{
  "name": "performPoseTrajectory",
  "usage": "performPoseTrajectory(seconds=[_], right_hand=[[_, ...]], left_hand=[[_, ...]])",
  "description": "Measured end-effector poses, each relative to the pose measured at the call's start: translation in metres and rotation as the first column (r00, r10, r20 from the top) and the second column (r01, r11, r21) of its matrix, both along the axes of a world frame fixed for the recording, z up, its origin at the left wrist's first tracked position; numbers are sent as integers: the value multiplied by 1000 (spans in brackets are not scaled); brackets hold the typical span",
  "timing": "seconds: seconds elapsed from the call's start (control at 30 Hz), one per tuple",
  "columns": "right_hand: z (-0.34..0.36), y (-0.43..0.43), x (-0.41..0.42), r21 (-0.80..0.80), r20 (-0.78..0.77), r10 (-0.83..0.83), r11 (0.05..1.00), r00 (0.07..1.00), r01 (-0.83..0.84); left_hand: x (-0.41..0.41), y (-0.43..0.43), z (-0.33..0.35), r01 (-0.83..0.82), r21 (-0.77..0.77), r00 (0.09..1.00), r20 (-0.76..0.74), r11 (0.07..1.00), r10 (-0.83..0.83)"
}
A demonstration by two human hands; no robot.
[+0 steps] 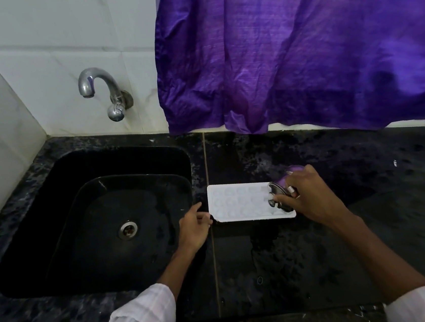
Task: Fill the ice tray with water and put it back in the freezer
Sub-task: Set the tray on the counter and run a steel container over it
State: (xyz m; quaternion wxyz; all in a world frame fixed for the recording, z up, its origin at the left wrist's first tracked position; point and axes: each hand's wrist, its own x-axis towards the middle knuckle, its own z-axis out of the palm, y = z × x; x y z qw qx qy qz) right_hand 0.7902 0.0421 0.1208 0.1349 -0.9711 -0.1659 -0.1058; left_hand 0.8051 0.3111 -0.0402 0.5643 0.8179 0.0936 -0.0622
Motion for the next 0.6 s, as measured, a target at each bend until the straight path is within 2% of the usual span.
performPoseTrajectory(seconds=[0.23,0.43,0.6], right_hand=[[3,-8,-7,26,-24,-2,1000,1000,2],[-3,-24,-6,-28,-50,-37,999,998,35],[7,-22,-6,-90,-33,54,994,998,-57]], left_hand=[[-2,-1,1,-19,-19,1000,1,1000,19],[-2,-2,3,-32,-36,999,-14,999,31],[-1,-4,3,-39,-38,999,-19,999,39]])
